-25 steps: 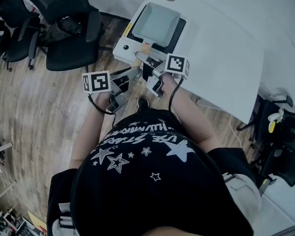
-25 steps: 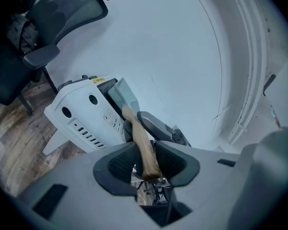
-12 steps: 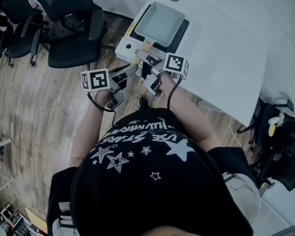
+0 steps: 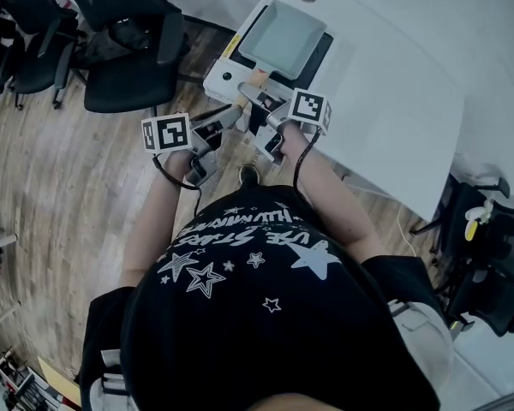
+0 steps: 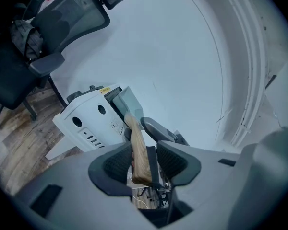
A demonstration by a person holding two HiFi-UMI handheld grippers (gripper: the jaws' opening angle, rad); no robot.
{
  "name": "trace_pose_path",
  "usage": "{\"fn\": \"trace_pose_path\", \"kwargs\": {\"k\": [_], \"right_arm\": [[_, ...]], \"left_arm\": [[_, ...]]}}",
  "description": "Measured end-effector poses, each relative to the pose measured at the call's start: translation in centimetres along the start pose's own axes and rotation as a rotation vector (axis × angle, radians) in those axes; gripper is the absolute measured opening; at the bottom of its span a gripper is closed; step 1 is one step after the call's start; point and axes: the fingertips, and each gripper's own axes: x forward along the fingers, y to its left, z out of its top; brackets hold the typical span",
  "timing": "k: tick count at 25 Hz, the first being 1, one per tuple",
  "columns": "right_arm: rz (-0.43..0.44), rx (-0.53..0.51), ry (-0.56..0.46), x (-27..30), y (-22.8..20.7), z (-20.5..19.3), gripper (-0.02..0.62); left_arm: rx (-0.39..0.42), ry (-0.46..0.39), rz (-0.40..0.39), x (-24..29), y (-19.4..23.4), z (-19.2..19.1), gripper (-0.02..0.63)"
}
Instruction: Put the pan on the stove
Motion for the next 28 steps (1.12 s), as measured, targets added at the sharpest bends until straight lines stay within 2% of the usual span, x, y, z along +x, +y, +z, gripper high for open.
{"fn": "trace_pose_path", "kwargs": {"k": [4, 9, 14, 21, 28], "right_arm": [[0.017, -0.014, 0.018, 0.4, 0.6, -0.5, 0.177], [0.03, -0.025, 0.045, 0.4, 0.9, -1.6, 0.208], [0.016, -0.024, 0.036, -0.2, 0.6, -2.2, 0.229], [-0.005, -0.117, 0.039, -1.4, 1.2, -3.8, 0.233], [-0.017, -0.125, 0.019, -3.4, 1.0, -5.3, 0.233]], "left_arm": [[0.0, -0.015, 0.007, -0.4, 0.0, 0.1, 0.178], [0.054, -0.018, 0.038, -1.2, 0.0, -0.4, 0.219], [0.04, -0.046, 0.056, -2.1, 0.0, -1.1, 0.261], [0.032, -0.072, 0.072, -4.3, -0.4, -3.0, 0.264], [0.034, -0.11, 0.097, -6.4, -0.6, -5.2, 0.264]]}}
